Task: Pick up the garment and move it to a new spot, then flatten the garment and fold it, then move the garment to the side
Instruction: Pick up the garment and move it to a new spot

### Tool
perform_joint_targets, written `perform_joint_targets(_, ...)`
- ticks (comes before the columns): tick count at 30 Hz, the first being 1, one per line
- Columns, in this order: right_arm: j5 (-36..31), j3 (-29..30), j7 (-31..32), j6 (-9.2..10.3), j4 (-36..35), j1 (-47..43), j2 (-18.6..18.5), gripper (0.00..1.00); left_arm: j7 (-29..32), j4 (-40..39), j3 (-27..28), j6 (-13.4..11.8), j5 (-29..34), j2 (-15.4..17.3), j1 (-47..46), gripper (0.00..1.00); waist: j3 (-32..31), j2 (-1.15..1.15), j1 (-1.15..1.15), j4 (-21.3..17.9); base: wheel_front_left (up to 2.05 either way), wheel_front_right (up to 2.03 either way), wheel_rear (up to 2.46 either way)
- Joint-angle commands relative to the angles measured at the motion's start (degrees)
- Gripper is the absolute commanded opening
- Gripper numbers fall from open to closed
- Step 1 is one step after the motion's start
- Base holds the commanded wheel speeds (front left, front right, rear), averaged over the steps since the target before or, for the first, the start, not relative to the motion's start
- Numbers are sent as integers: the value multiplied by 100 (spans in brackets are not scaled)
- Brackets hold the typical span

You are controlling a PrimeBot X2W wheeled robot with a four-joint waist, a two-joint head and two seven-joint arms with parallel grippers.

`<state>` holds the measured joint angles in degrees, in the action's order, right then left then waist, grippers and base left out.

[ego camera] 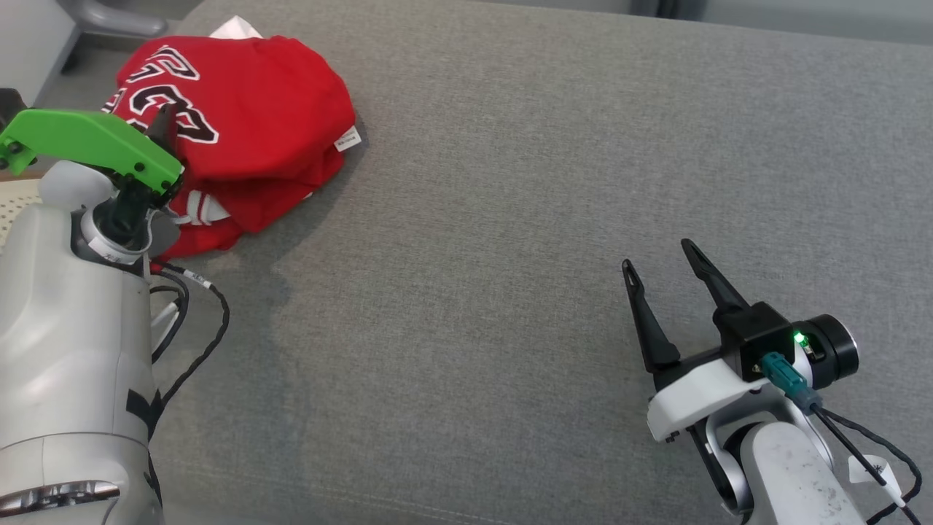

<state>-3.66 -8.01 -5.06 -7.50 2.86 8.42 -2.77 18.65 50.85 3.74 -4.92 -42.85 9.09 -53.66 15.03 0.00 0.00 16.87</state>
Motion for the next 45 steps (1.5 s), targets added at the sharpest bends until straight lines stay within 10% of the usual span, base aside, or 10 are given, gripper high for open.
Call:
perform_joint_targets(1, 9, -27, -11, 2, -38, 88, -21, 100, 125, 93, -20, -60, -5, 97, -89, 100, 256, 0, 0, -332, 0, 0, 0)
perform_joint_targets(6, 115, -58, -90, 2, -15, 137, -20, 100, 606, 249, -311, -13, 223, 305, -105, 96, 230, 0, 0, -441, 0, 0, 0)
perform_joint_targets(7, 127, -64, -107, 2, 6, 139, -20, 100, 592, 232, -334, 5, 251, 355, -107, 27, 210, 0, 0, -455, 0, 0, 0)
perform_joint_targets(8, 142, -71, -118, 2, 31, 136, -18, 100, 624, 228, -389, 48, 291, 402, -101, 0, 175, 0, 0, -473, 0, 0, 0)
perform_joint_targets(23, 763, -171, -562, 2, 592, 12, -22, 100, 42, -870, -1119, 565, 1082, 982, -834, 0, -978, 0, 0, -832, 0, 0, 0)
perform_joint_targets(45, 928, -7, -672, 2, 726, -13, -14, 100, -277, -2215, -1950, 756, 1203, 92, -632, 0, -958, 0, 0, -3261, 0, 0, 0)
